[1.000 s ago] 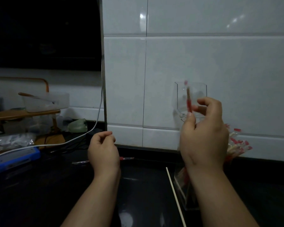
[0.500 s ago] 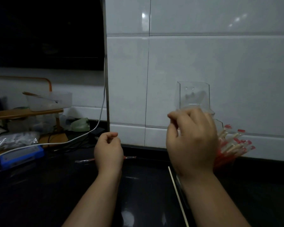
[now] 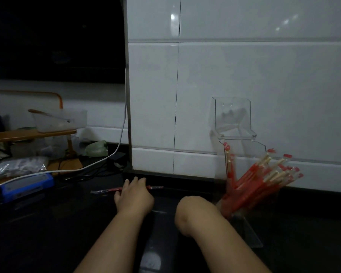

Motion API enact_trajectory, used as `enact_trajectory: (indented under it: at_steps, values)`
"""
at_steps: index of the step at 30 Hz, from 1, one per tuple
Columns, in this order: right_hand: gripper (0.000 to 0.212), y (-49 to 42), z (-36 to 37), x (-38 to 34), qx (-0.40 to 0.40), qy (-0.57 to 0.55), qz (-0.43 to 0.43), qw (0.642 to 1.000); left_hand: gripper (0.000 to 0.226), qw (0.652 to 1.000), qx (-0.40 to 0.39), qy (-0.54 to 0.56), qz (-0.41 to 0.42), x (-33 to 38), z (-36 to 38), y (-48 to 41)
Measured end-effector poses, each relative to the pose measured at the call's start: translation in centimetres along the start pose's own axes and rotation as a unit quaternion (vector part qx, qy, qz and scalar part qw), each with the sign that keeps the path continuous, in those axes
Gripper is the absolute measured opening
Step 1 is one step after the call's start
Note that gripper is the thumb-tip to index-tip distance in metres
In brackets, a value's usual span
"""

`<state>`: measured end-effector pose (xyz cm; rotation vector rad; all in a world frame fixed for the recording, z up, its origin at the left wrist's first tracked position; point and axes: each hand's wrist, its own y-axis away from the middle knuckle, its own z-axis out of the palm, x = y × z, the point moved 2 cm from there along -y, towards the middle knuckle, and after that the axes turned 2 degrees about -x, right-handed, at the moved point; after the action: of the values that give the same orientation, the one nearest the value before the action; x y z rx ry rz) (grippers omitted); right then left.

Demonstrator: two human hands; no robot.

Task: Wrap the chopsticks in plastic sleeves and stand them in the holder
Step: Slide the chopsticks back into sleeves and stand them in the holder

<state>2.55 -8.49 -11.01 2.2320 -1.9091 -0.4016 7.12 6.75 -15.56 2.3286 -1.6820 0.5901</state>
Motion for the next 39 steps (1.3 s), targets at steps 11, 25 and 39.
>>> enact_trajectory:
  at_steps: [11,25,39]
  values:
    - [0.047,-2.1,0.6,1.1,0.076,-0.068,0.02,0.995,0.029,0.996,0.034,-0.078,0.007,0.9,-0.3,0.7]
    - [0.03,-1.6,-1.2,1.5,0.283,-0.312,-0.064,0.905,0.01,0.924,0.234,0.261,0.153,2.7,-2.1,1.7]
    - [0.038,-0.2,-3.2,1.2,0.289,-0.745,-0.206,0.565,0.013,0.86,0.35,0.274,0.249,3.1,-3.0,3.1]
